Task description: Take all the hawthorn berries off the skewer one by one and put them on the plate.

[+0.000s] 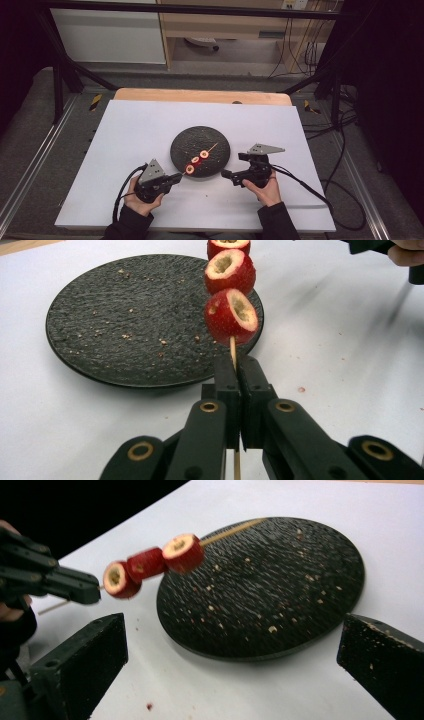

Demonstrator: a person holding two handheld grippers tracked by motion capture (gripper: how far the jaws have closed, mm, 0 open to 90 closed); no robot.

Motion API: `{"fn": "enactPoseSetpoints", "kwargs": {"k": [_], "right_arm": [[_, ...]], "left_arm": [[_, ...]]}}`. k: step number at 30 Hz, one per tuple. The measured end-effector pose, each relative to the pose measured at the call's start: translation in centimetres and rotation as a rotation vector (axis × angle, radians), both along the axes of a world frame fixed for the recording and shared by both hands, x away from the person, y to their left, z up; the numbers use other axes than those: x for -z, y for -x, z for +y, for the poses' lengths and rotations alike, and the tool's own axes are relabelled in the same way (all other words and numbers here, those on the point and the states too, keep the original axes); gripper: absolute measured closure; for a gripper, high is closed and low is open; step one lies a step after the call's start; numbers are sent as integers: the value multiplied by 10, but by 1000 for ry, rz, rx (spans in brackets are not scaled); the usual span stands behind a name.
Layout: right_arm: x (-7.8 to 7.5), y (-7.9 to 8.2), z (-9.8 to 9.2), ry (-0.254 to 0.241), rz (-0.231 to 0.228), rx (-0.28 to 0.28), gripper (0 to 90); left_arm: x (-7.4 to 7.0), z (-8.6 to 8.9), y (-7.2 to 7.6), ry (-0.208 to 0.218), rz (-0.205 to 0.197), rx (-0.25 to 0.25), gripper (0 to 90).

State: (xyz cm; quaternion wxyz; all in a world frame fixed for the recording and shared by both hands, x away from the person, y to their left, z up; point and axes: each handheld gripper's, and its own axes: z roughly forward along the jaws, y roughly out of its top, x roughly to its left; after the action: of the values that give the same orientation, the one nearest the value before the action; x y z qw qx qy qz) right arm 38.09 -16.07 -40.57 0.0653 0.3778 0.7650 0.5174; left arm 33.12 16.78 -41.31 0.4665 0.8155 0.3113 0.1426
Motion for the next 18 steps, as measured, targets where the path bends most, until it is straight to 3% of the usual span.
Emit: {"fn": "enactPoseSetpoints", "kwargs": {"k": [8,18], "right_arm": [[-5,-9,17,-26,37,-6,51],[-7,-18,23,-149,99,4,235]], "left_arm": [[0,-3,3,1,-13,10,883],[0,-8,7,0,-30,29,882]]}}
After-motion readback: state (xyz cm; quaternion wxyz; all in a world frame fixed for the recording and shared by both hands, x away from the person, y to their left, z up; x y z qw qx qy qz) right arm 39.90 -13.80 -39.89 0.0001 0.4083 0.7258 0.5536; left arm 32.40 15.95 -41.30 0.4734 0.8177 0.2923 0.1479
